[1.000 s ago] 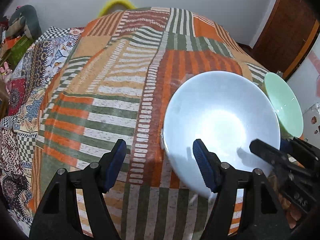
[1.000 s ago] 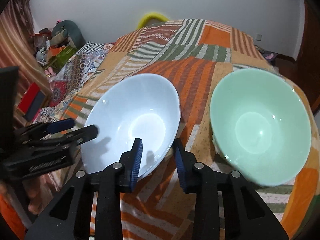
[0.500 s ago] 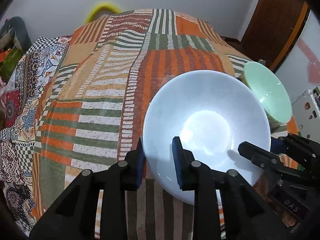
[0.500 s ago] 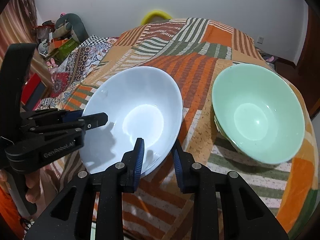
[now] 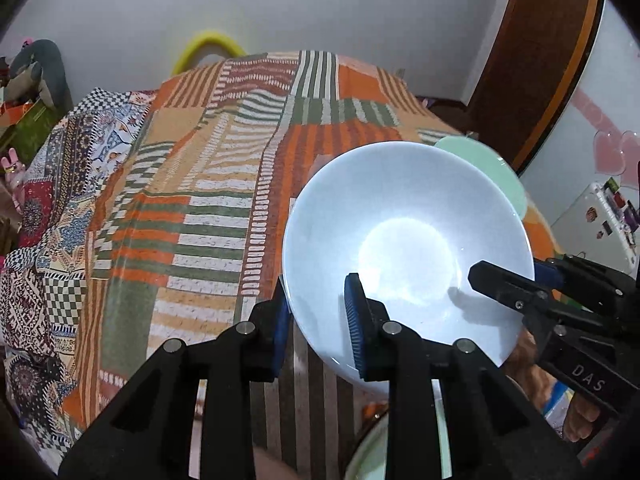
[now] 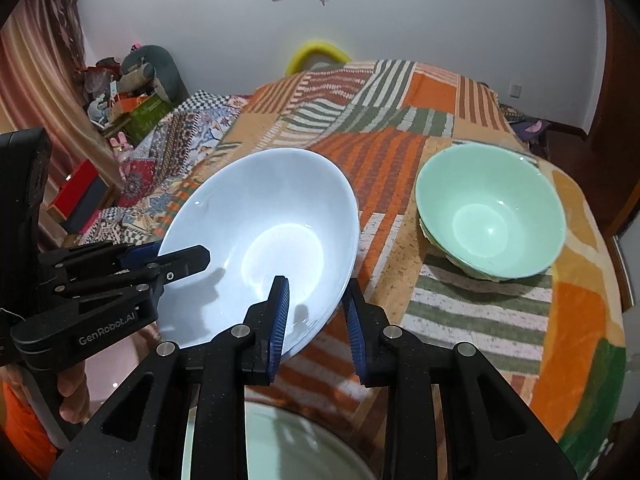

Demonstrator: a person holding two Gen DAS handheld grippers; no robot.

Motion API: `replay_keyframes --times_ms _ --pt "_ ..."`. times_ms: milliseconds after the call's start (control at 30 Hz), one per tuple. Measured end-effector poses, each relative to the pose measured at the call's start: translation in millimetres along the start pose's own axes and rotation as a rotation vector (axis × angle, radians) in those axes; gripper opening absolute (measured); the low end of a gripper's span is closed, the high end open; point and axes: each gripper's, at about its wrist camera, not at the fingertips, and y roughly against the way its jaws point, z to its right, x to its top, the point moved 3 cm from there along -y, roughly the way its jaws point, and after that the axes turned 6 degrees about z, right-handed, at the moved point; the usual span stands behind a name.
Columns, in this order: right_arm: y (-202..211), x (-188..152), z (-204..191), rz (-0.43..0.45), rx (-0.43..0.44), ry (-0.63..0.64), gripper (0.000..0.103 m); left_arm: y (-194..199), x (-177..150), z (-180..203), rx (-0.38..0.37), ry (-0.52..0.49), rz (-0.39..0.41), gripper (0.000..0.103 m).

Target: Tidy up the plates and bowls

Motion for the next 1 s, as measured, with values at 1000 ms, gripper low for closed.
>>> replay_keyframes --times_ms 1000 --pt "45 -40 -77 0.023 0.112 0.076 0.025 115 -86 -35 0.057 0.099 0.057 0.026"
